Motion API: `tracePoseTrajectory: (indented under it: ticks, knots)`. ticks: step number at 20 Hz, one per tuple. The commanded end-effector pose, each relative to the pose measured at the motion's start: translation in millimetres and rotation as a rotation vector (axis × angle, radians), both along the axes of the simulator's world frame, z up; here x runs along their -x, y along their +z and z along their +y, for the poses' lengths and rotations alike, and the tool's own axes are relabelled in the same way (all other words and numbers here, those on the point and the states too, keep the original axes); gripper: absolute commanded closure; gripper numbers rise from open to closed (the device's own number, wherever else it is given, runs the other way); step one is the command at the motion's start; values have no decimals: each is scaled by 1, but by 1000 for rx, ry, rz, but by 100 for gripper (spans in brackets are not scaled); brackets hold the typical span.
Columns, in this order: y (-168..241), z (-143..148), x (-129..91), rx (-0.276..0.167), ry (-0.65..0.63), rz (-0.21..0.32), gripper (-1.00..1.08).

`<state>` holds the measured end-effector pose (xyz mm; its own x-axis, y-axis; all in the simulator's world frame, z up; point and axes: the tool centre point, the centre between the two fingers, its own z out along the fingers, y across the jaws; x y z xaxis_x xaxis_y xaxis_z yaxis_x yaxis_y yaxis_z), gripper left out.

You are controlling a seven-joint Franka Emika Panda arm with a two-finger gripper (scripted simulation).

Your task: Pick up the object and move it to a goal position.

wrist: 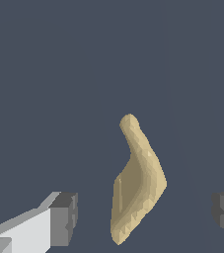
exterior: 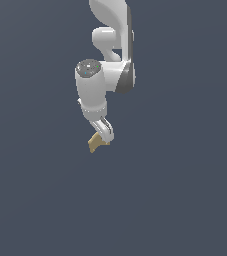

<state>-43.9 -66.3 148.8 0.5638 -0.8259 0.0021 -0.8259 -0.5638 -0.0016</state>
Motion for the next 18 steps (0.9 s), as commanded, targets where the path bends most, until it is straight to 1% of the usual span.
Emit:
tracePoseTrajectory:
  ticks: [1, 6, 12, 18]
  knots:
    - [-2, -2, 2, 0, -42, 1, -92]
    - [-3, -5, 5, -1, -86, 2, -92]
    - [-5, -5, 5, -1, -89, 2, -92]
    - [-24, -5, 6, 0, -92, 3, -92]
